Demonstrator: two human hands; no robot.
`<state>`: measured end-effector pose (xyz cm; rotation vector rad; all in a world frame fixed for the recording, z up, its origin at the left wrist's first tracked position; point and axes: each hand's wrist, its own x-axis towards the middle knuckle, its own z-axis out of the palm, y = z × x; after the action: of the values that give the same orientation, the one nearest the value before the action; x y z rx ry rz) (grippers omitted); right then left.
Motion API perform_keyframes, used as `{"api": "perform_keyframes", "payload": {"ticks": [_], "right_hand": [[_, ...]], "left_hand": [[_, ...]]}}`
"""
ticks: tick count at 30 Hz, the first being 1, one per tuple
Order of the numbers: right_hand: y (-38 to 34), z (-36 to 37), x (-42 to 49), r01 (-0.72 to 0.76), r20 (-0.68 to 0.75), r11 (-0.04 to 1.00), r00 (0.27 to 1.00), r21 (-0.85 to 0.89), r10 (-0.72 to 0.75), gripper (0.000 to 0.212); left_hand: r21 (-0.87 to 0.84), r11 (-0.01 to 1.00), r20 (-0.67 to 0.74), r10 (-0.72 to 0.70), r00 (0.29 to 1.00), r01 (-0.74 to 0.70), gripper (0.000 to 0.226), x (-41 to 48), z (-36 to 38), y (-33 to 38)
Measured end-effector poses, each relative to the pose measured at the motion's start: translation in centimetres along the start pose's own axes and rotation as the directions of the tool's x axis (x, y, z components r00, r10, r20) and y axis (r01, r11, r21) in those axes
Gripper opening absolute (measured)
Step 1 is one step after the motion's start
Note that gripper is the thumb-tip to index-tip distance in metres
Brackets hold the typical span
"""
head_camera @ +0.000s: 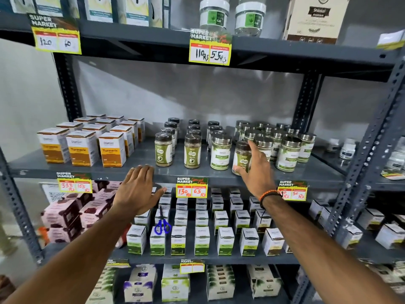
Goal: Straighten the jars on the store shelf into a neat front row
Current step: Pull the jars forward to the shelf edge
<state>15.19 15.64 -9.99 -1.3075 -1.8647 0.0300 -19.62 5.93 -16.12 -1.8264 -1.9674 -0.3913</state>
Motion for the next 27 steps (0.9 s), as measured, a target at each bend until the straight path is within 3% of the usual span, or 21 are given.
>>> {"api": "perform_keyframes", "payload": {"ticks": [5,9,13,20,27], "right_hand": [[-0.4,-2.5,-0.7,0.015,-0.113,1.0,0.993,-0.016,-0.017,0.094],[-2.0,-3.7,0.6,0.213,-0.204,0.975,0.954,-0.059,-0.221,0.074],[-4.2,-3.5,4.4,0.367,-0.056,0.927,0.927,-0.08,-0.372,0.066],[-5.0,-0.7,9.4,0.354,0.298,0.869,0.92,-0.346,-0.256,0.082],[-4.5,1.0,10.6,0.429,0.31,0.821,0.894,-0.378,-0.325,0.065]], "left_hand": [[-0.019,1.0,0.007,-0.003,1.0,0.003,0.089,0.0,-0.2,-0.1],[-0.024,1.0,0.013,-0.007,1.0,0.007,0.092,0.1,-0.1,0.0],[-0.012,1.0,0.001,0.003,1.0,-0.003,0.091,0.1,0.0,-0.1],[0.03,0.999,-0.012,0.013,1.0,-0.012,0.093,-0.1,0.5,-0.3],[0.029,0.999,-0.037,0.018,0.999,-0.017,0.093,-0.1,0.7,-0.3]]}}
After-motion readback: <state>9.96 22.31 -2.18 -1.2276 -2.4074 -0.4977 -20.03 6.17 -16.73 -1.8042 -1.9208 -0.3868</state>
